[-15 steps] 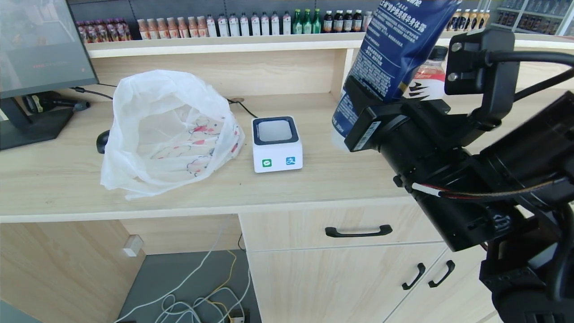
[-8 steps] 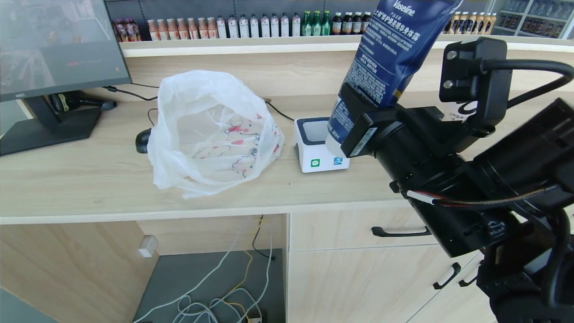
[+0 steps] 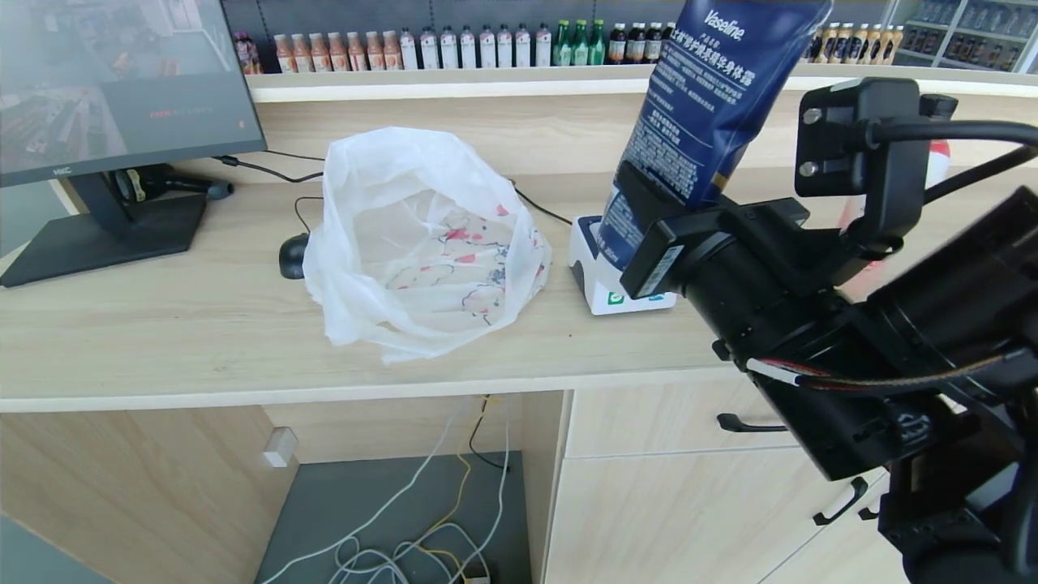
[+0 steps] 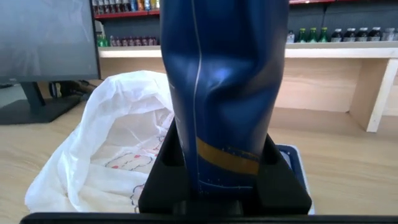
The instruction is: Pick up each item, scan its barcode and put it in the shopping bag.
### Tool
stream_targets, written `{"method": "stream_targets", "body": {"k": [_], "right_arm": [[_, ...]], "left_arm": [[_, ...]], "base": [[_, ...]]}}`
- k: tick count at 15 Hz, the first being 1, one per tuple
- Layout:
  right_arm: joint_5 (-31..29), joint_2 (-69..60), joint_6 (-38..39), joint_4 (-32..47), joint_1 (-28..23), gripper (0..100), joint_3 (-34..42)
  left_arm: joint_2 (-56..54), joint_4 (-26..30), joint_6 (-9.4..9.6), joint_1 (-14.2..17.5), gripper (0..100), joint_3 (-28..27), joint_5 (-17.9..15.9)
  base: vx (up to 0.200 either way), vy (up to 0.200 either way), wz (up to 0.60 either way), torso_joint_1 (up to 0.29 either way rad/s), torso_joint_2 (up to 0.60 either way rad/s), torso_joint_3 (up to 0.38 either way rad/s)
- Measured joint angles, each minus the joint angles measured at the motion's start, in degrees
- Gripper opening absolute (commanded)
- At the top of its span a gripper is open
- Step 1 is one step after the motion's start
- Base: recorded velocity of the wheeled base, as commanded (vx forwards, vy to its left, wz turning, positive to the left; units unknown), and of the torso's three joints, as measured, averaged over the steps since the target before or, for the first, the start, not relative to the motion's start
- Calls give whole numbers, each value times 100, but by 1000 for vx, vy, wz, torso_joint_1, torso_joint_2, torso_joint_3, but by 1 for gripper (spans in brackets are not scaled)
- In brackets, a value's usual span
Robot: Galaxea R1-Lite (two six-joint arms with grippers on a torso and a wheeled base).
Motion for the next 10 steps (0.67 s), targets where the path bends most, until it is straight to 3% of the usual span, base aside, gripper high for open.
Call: {"method": "stream_targets", "body": {"k": [10], "right_arm": [[49,195,-1198,-52,-140,0,-83]], "left_arm": [[0,-2,0,0,100,0,-5]], "base": [[0,0,0,0,0,0]]}}
